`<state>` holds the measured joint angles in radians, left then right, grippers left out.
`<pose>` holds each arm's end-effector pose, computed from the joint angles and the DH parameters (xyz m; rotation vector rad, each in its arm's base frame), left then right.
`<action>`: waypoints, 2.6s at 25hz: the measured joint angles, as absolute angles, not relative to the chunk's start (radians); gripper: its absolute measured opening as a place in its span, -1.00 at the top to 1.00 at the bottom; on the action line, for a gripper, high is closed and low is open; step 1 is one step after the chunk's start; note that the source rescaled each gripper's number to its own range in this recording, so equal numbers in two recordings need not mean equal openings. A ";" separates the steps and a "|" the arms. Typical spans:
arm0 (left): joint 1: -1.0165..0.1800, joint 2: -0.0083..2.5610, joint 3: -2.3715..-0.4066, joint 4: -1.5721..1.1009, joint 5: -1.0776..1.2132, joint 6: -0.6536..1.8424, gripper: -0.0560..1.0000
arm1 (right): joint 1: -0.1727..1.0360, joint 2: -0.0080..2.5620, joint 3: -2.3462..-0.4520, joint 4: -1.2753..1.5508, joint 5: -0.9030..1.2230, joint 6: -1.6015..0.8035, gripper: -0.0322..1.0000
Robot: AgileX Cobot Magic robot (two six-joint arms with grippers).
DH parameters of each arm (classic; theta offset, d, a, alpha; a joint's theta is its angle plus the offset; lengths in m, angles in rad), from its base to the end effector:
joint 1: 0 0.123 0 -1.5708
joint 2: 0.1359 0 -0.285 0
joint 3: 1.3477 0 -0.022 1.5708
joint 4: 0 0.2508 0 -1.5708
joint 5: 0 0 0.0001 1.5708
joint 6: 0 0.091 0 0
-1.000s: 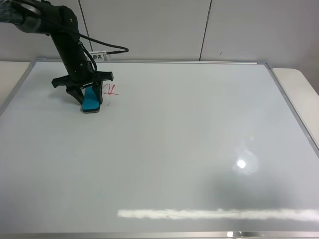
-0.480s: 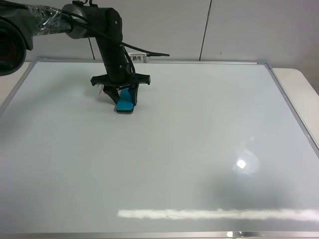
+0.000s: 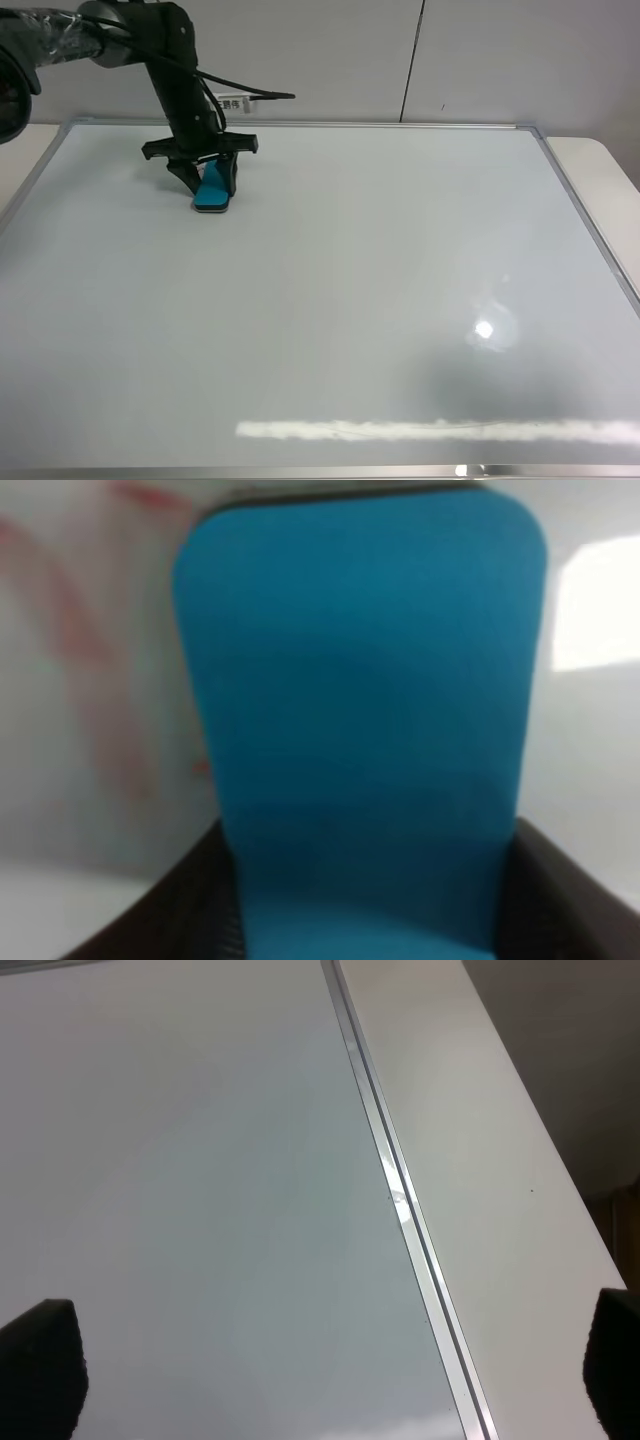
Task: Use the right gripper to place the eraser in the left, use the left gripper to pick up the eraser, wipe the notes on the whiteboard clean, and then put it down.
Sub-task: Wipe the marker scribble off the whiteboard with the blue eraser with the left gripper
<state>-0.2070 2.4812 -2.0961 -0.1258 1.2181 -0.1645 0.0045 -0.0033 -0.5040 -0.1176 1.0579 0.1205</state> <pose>0.4851 -0.1128 0.1229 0.0035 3.1036 -0.1978 -0.0060 -0.0093 0.2791 0.1233 2.0254 -0.0617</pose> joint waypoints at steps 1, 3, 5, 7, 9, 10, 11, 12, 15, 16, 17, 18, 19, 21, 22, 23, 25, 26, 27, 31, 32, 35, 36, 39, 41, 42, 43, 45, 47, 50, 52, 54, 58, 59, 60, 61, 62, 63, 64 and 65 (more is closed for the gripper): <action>-0.181 2.481 -2.096 -0.125 1.217 -0.154 0.84 | 0.004 -0.003 -0.504 -0.118 1.058 0.120 -1.00; -0.136 2.481 -2.097 -0.124 1.217 -0.139 0.84 | 0.004 -0.003 -0.504 -0.118 1.058 0.120 -1.00; -0.093 2.480 -2.098 -0.124 1.217 -0.133 0.84 | 0.004 -0.003 -0.504 -0.118 1.058 0.120 -1.00; -0.066 2.480 -2.098 -0.118 1.218 -0.131 0.84 | 0.004 -0.003 -0.504 -0.118 1.058 0.120 -1.00; -0.056 2.480 -2.098 -0.112 1.218 -0.129 0.84 | 0.004 -0.003 -0.504 -0.118 1.058 0.120 -1.00; -0.056 2.480 -2.098 -0.112 1.218 -0.128 0.84 | 0.004 -0.003 -0.504 -0.118 1.058 0.120 -1.00; -0.059 2.480 -2.098 -0.108 1.219 -0.128 0.84 | 0.004 -0.003 -0.504 -0.118 1.058 0.120 -1.00; -0.066 2.480 -2.099 -0.100 1.219 -0.127 0.84 | 0.004 -0.003 -0.504 -0.118 1.058 0.120 -1.00; -0.096 2.480 -2.112 -0.081 1.220 -0.127 0.84 | 0.004 -0.003 -0.504 -0.118 1.058 0.120 -1.00; -0.112 2.483 -2.120 -0.081 1.220 -0.127 0.84 | 0.004 -0.003 -0.504 -0.118 1.058 0.120 -1.00; -0.130 2.487 -2.131 -0.088 1.220 -0.127 0.84 | 0.004 -0.003 -0.504 -0.118 1.058 0.120 -1.00; -0.147 2.492 -2.144 -0.098 1.220 -0.127 0.84 | 0.004 -0.003 -0.504 -0.118 1.058 0.120 -1.00; -0.167 2.497 -2.157 -0.109 1.219 -0.127 0.84 | 0.004 -0.003 -0.504 -0.118 1.058 0.120 -1.00; -0.202 2.507 -2.180 -0.128 1.217 -0.127 0.84 | 0.004 -0.003 -0.504 -0.118 1.058 0.120 -1.00; -0.218 2.512 -2.192 -0.133 1.217 -0.128 0.84 | 0.004 -0.003 -0.504 -0.118 1.058 0.120 -1.00; -0.232 2.519 -2.204 -0.140 1.217 -0.130 0.84 | 0.004 -0.003 -0.504 -0.118 1.058 0.120 -1.00; -0.256 2.534 -2.226 -0.150 1.217 -0.131 0.84 | 0.004 -0.003 -0.504 -0.118 1.058 0.120 -1.00; -0.267 2.536 -2.234 -0.150 1.217 -0.131 0.84 | 0.004 -0.003 -0.504 -0.118 1.058 0.120 -1.00; -0.280 2.541 -2.238 -0.150 1.216 -0.131 0.84 | 0.004 -0.003 -0.504 -0.118 1.058 0.120 -1.00; -0.319 2.546 -2.241 -0.153 1.215 -0.131 0.84 | 0.004 -0.003 -0.504 -0.118 1.058 0.120 -1.00; -0.322 2.547 -2.241 -0.156 1.215 -0.131 0.84 | 0.004 -0.003 -0.504 -0.118 1.058 0.120 -1.00; -0.319 2.551 -2.247 -0.154 1.219 -0.131 0.84 | 0.004 -0.003 -0.504 -0.118 1.058 0.120 -1.00; -0.315 2.551 -2.247 -0.152 1.219 -0.131 0.84 | 0.004 -0.003 -0.504 -0.118 1.058 0.120 -1.00; -0.282 2.551 -2.248 -0.118 1.219 -0.131 0.84 | 0.004 -0.003 -0.504 -0.118 1.058 0.120 -1.00; -0.244 2.551 -2.249 -0.083 1.219 -0.131 0.84 | 0.004 -0.003 -0.504 -0.118 1.058 0.120 -1.00; -0.223 2.551 -2.250 -0.069 1.219 -0.132 0.84 | 0.004 -0.003 -0.504 -0.118 1.058 0.120 -1.00; -0.207 2.551 -2.250 -0.062 1.219 -0.132 0.84 | 0.004 -0.003 -0.504 -0.118 1.058 0.120 -1.00; -0.171 2.551 -2.251 -0.052 1.218 -0.132 0.84 | 0.004 -0.003 -0.504 -0.118 1.058 0.120 -1.00; -0.143 2.551 -2.251 -0.045 1.217 -0.132 0.84 | 0.004 -0.003 -0.504 -0.118 1.058 0.120 -1.00; -0.122 2.550 -2.251 -0.034 1.217 -0.132 0.84 | 0.004 -0.003 -0.504 -0.118 1.058 0.120 -1.00; -0.119 2.550 -2.251 -0.032 1.217 -0.132 0.84 | 0.004 -0.003 -0.504 -0.118 1.058 0.120 -1.00; -0.124 2.550 -2.251 -0.031 1.217 -0.132 0.84 | 0.004 -0.003 -0.504 -0.118 1.058 0.120 -1.00; -0.156 2.550 -2.251 0.005 1.215 -0.132 0.84 | 0.004 -0.003 -0.504 -0.118 1.058 0.120 -1.00; -0.170 2.549 -2.251 0.008 1.215 -0.133 0.84 | 0.004 -0.003 -0.504 -0.118 1.058 0.120 -1.00; -0.187 2.549 -2.251 0.008 1.215 -0.134 0.84 | 0.004 -0.003 -0.504 -0.118 1.058 0.120 -1.00; -0.202 2.549 -2.251 0.008 1.215 -0.135 0.84 | 0.004 -0.003 -0.504 -0.118 1.058 0.120 -1.00; -0.221 2.549 -2.251 0.008 1.215 -0.135 0.84 | 0.004 -0.003 -0.504 -0.118 1.058 0.120 -1.00; -0.241 2.549 -2.251 0.007 1.215 -0.135 0.84 | 0.004 -0.003 -0.504 -0.118 1.058 0.120 -1.00; -0.257 2.549 -2.251 0.000 1.215 -0.135 0.84 | 0.004 -0.003 -0.504 -0.118 1.058 0.120 -1.00; -0.275 2.549 -2.251 0.000 1.215 -0.135 0.84 | 0.004 -0.003 -0.504 -0.118 1.058 0.120 -1.00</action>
